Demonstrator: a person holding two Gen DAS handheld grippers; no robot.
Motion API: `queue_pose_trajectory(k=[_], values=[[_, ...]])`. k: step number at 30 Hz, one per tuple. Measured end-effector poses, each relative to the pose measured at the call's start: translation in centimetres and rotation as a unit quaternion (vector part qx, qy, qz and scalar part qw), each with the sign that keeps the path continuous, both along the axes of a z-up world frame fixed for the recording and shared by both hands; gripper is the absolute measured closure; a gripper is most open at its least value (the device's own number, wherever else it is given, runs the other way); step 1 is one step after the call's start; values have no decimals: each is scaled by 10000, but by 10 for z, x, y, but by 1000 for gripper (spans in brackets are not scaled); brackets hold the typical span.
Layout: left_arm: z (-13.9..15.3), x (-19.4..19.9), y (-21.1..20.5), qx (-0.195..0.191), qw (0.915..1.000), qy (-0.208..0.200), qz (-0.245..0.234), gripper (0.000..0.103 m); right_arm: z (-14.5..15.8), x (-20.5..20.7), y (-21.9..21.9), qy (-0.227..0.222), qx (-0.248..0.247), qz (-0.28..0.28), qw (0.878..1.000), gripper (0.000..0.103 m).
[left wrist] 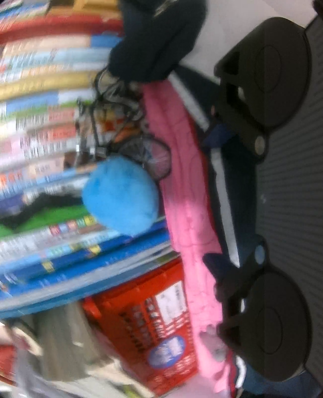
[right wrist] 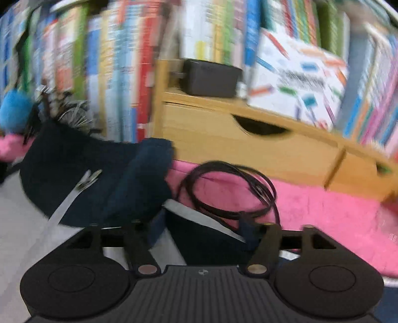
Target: Fold clothes
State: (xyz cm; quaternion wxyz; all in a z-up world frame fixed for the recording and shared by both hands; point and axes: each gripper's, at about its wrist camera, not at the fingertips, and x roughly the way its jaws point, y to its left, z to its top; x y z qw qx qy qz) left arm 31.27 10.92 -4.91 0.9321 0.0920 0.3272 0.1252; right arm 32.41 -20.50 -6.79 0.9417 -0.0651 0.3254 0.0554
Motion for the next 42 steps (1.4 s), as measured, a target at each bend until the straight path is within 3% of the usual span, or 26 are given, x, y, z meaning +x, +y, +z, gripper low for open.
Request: queue_pose_trajectory(k=[1,2,3,7,10,11,13,15,17,18,19,23,25,27,28,30,35,37,39,42], values=[[3,-1,3,73,10000,48,14,10,0,3,-7,74,173,-84,9998,23],[9,-12,6,66,10000,5,17,23,1,1,-14,121,294,-138,9994,23],[15,-27,8,22,10000,-72,15,26,4,-3,-20,152,417,-182,9989,28],[36,-100,0,-1080,9901,-380,-818,26,31,-55,-35,130,987,46,9950,29],[34,-138,-27,-1057,9837,-148,-1448,25,40,-97,-20,389,1314,738,9878,25],[28,-148,-31,-951,9830,-55,-1568,25,40,-112,-10,466,1258,1019,9857,25],[17,-163,-31,-715,9841,45,-1625,25,33,-142,7,360,641,1498,9860,23],[4,-171,-16,-439,9896,-1,-1371,22,26,-170,20,225,18,1915,9812,21],[-1,-174,-5,203,9947,-119,-1006,18,21,-187,-2,-175,-631,1794,9816,14],[-3,-176,0,552,9950,-183,-812,18,19,-193,-16,-357,-948,1687,9804,8],[-4,-176,4,616,9952,-193,-729,16,18,-192,-36,-455,-1232,1389,9816,6],[-2,-173,14,465,9973,-153,-555,9,11,-175,-142,-490,-1966,-173,9791,1],[-1,-172,19,390,9981,-133,-468,9,10,-168,-189,-354,-2220,-1071,9685,1],[-1,-173,14,547,9973,-159,-454,9,10,-164,-228,-159,-2414,-1944,9506,3],[-1,-175,10,635,9968,-178,-451,12,12,-168,-231,-139,-2459,-2064,9469,11],[5,-184,2,648,9966,-213,-469,18,16,-178,-237,-124,-2502,-2247,9417,12],[40,-231,-30,91,9910,-501,-1242,18,51,-221,-166,-677,-1366,-1016,9831,8],[46,-247,-43,-208,9886,-401,-1433,18,63,-234,-119,-719,-565,-188,9956,4],[44,-261,-52,-492,9865,-232,-1542,18,64,-252,-72,-637,5,700,9955,3],[32,-279,-62,-742,9846,17,-1581,18,59,-282,-4,-456,526,1857,9801,1]])
